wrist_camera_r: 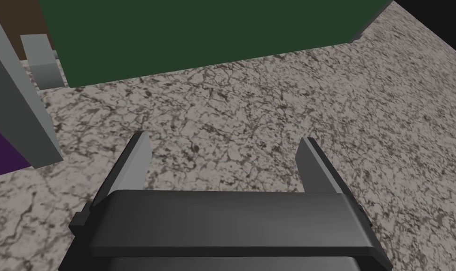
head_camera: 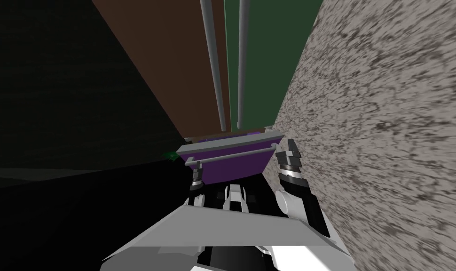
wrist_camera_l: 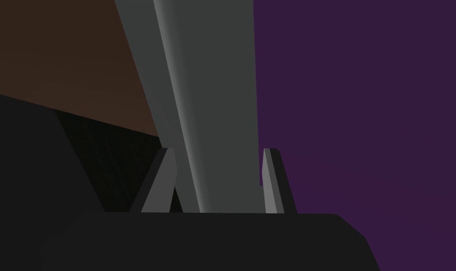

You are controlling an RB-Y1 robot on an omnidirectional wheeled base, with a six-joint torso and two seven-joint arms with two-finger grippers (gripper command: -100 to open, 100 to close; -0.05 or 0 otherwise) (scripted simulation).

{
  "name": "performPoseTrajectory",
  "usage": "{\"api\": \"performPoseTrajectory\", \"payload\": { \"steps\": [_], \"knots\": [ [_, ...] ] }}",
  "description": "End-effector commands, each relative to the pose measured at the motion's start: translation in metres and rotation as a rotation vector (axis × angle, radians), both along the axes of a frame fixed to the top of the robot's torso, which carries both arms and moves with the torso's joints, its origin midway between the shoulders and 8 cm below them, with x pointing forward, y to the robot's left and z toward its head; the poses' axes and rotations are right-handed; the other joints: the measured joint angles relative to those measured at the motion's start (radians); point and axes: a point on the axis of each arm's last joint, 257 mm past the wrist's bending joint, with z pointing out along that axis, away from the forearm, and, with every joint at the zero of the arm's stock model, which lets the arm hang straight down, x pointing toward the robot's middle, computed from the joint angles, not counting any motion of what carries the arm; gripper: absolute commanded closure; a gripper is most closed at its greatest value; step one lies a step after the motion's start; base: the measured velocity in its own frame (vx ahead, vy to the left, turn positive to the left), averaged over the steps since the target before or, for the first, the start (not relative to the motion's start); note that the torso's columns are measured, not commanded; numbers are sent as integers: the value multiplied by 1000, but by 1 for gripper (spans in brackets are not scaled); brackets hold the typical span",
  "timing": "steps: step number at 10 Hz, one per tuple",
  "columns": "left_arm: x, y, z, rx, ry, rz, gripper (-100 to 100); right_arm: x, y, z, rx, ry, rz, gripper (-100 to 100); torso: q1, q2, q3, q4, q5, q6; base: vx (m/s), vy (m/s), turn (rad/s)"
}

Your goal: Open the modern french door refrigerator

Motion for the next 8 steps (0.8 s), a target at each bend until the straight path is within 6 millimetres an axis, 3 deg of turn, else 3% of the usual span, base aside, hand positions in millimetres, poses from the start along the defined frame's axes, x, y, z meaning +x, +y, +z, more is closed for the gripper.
{"api": "performPoseTrajectory", "payload": {
  "steps": [1,8],
  "knots": [
    [-1,-1,-1,0,3,-2,100,0,0,0,0,0,0,0,0,-1,-1,0,0,0,-94,-30,11],
    [-11,-5,-3,-3,11,-19,100,0,0,0,0,0,0,0,0,-3,-3,0,-1,0,-159,-41,20]
  ]
}}
